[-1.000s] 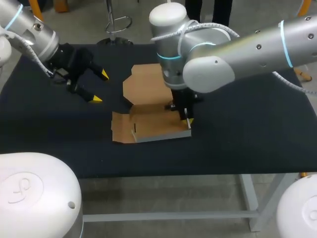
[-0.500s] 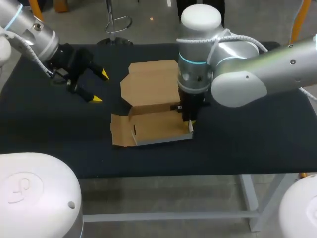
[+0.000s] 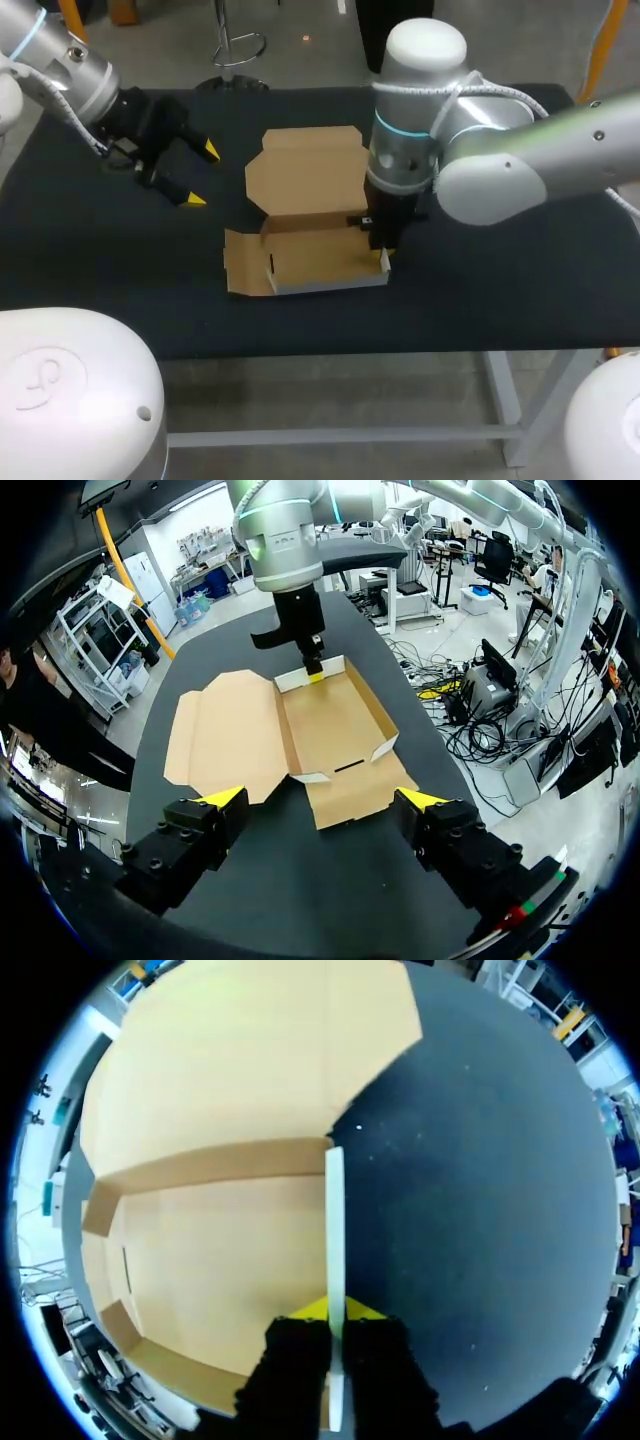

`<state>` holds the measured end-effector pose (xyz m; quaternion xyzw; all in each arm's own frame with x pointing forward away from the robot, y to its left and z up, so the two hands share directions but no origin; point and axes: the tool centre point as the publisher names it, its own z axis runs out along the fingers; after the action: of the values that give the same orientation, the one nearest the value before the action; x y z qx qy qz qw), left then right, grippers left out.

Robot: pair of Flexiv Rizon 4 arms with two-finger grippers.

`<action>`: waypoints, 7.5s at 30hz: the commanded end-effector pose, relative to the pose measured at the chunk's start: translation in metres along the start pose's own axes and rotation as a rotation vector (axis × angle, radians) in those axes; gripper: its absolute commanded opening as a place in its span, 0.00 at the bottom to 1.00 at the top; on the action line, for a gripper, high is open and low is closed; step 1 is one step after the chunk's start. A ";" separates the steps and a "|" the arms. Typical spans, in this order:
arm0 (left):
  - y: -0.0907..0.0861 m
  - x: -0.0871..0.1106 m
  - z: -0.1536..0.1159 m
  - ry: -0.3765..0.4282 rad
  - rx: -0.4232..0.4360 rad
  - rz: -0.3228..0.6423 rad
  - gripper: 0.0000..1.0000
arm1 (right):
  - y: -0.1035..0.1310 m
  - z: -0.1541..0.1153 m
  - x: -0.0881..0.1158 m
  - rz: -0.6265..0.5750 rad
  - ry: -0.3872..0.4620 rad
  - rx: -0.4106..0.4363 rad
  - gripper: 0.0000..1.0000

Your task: Assemble the packaging by folding the flat box into shape, placing the metal phone stand inside, and closing the box properly

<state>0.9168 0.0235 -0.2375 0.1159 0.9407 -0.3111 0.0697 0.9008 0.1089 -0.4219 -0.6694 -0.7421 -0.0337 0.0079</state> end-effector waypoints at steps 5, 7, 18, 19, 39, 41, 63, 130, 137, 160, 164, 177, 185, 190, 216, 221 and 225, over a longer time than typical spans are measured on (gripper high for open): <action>0.000 0.000 -0.001 0.003 -0.003 -0.001 1.00 | 0.008 0.000 0.003 0.007 -0.020 0.055 0.00; 0.000 0.000 -0.001 0.003 -0.003 -0.001 1.00 | 0.008 0.000 0.002 0.009 -0.025 0.060 0.00; 0.000 0.000 -0.001 0.003 -0.003 -0.001 1.00 | 0.008 -0.001 0.001 0.028 -0.025 0.066 0.00; 0.000 0.000 -0.001 0.003 -0.003 -0.001 1.00 | 0.008 -0.001 0.001 0.028 -0.025 0.066 0.00; -0.013 0.001 -0.002 -0.204 -0.069 -0.574 1.00 | 0.008 -0.001 0.001 0.028 -0.025 0.066 0.00; -0.013 0.007 -0.008 -0.242 -0.050 -0.782 1.00 | 0.008 -0.001 0.001 0.028 -0.025 0.066 0.00; -0.005 0.018 0.000 -0.423 -0.119 -1.320 1.00 | 0.008 -0.001 0.001 0.028 -0.025 0.066 0.00; 0.045 0.056 0.140 0.008 0.102 -1.688 0.46 | 0.008 -0.001 0.001 0.028 -0.025 0.066 0.00; 0.037 0.053 0.138 -0.070 0.044 -1.710 0.00 | 0.008 -0.001 0.001 0.028 -0.025 0.066 0.00; 0.010 0.033 0.139 -0.320 -0.301 -1.667 0.00 | 0.008 -0.001 0.001 0.028 -0.025 0.066 0.00; 0.006 0.030 0.143 -0.338 -0.329 -1.648 0.00 | 0.008 -0.001 0.001 0.028 -0.025 0.066 0.00; -0.010 0.024 0.148 -0.369 -0.374 -1.630 0.12 | 0.008 -0.001 0.001 0.028 -0.025 0.066 0.00; -0.015 0.024 0.144 -0.366 -0.368 -1.631 0.32 | 0.008 -0.001 0.001 0.028 -0.025 0.066 0.00; -0.009 0.026 0.136 -0.358 -0.312 -1.657 0.42 | 0.008 -0.001 0.001 0.028 -0.025 0.066 0.00; 0.045 0.039 0.084 -0.205 0.058 -1.691 0.37 | 0.008 -0.001 0.001 0.028 -0.025 0.066 0.00; 0.057 0.044 0.083 -0.164 0.112 -1.697 0.37 | 0.008 -0.001 0.001 0.028 -0.025 0.066 0.00; 0.065 0.047 0.086 -0.142 0.129 -1.709 0.33 | 0.008 -0.001 0.001 0.028 -0.025 0.066 0.00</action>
<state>0.8930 0.0263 -0.3465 -0.6567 0.6821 -0.2986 -0.1198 0.9080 0.1093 -0.4206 -0.6797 -0.7332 -0.0030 0.0201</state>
